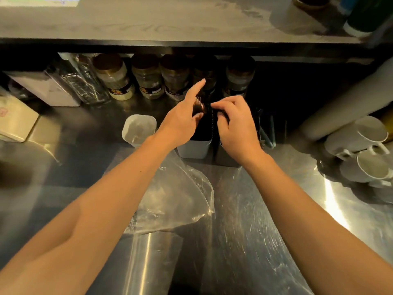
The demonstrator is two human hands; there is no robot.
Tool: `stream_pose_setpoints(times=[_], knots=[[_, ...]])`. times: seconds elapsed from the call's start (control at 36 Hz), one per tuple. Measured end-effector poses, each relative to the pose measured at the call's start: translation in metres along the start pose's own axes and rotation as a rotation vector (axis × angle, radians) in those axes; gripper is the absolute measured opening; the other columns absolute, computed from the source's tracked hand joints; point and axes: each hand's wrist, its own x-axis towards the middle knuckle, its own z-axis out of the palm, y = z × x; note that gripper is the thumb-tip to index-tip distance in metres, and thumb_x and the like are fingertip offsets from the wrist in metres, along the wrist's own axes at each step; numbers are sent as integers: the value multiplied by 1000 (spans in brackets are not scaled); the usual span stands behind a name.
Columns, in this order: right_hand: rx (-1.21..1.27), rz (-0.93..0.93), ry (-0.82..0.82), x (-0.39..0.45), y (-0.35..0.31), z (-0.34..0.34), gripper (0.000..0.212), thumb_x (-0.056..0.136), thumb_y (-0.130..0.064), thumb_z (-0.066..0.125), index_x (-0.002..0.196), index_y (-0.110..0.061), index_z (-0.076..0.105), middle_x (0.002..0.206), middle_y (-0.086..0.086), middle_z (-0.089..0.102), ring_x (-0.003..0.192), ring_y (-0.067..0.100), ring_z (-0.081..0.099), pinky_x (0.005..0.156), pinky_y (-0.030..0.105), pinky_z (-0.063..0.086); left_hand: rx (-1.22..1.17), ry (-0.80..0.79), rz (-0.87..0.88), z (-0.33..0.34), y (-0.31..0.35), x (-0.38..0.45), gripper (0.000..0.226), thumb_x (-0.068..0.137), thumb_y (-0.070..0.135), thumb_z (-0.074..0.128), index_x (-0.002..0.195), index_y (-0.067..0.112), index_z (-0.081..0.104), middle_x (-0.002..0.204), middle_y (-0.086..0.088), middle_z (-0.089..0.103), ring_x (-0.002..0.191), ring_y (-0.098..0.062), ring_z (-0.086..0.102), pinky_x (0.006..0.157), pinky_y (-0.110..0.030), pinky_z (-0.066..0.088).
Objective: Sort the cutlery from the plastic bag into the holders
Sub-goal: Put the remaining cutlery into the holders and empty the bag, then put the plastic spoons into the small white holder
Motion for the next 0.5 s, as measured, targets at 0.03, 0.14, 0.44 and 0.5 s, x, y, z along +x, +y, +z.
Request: stream_pose_setpoints(times=[0.03, 0.14, 0.44, 0.5], knots=[[9, -18, -22, -1, -4, 2, 30, 99, -9, 52, 126, -9, 65, 125, 4, 56, 117, 17, 52, 100, 20, 40, 18, 8, 8, 1, -4, 1, 67, 100, 14, 53, 152, 40, 21, 129, -2, 57, 110, -11, 55, 95, -31, 47], [22, -18, -128, -4, -21, 11, 35, 101, -13, 50, 136, -13, 57, 135, 2, 51, 125, 15, 47, 103, 20, 36, 526, 22, 142, 4, -19, -5, 44, 99, 39, 34, 135, 23, 54, 132, -7, 54, 114, -34, 50, 90, -47, 47], [-32, 298, -537, -68, -28, 37, 35, 98, -16, 43, 125, -20, 65, 125, 3, 67, 113, 25, 61, 94, 41, 50, 245, 318, -107, -3, 13, -102, 30, 101, 40, 47, 125, 23, 54, 71, 11, 55, 74, -25, 59, 63, -38, 43], [8, 352, -777, -84, -28, 48, 40, 100, -12, 41, 134, -20, 60, 134, 8, 64, 122, 30, 57, 97, 37, 46, 319, 102, -263, 9, 18, -128, 40, 101, 53, 39, 135, 34, 46, 85, 2, 66, 88, -31, 64, 70, -39, 46]])
